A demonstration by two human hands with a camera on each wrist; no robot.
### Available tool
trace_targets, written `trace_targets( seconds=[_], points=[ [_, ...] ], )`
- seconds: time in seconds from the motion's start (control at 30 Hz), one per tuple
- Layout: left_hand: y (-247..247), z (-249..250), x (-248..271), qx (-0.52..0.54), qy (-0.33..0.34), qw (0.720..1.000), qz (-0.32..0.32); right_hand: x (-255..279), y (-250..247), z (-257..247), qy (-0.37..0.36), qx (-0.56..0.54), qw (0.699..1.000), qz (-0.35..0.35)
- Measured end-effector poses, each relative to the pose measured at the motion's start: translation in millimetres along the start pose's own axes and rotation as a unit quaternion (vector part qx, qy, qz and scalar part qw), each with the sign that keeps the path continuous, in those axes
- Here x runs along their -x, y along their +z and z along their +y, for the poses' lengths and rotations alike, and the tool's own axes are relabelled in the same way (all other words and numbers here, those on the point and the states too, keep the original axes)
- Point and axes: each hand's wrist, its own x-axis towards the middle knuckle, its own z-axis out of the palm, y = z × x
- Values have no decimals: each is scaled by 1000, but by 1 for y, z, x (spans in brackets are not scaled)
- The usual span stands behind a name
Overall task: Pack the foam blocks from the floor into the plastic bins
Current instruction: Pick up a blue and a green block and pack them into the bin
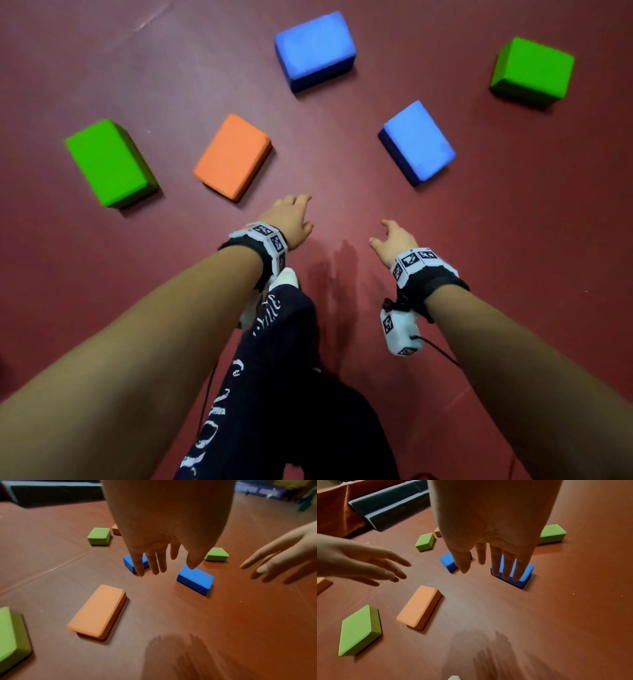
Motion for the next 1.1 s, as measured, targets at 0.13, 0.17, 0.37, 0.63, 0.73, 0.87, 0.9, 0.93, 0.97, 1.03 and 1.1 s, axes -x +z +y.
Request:
trace_targets(
  seconds=[0.13,0.17,0.37,0.63,0.73,0.87,0.9,0.93,0.97,1.03,1.1],
  points=[
    [-15,17,-41,-65,-3,997,-31,-26,-28,9,13,-25,1000,-9],
    [-15,25,-52,-71,-5,997,-43,-35,-35,15,21,-40,999,-15],
    [-9,83,-107,-69,-13,995,-78,-81,-62,56,48,-67,995,-52],
    [-27,165,-217,74,-137,988,-17,-154,-156,120,48,-93,989,-105],
    [-31,190,-252,119,-163,979,0,-182,-194,140,64,-82,991,-84],
    [-40,217,-296,126,-160,979,-20,-222,-238,152,82,-56,992,-78],
    [-41,221,-306,127,-160,978,-28,-233,-246,154,84,-59,992,-76],
    [-44,225,-322,127,-162,978,-37,-249,-256,153,86,-60,992,-73],
    [-45,227,-337,125,-162,978,-43,-264,-265,149,84,-59,992,-69],
    [-46,228,-360,121,-164,978,-52,-289,-279,143,78,-60,993,-70],
    [-45,228,-385,121,-167,977,-58,-318,-289,136,68,-59,993,-77]
  ],
)
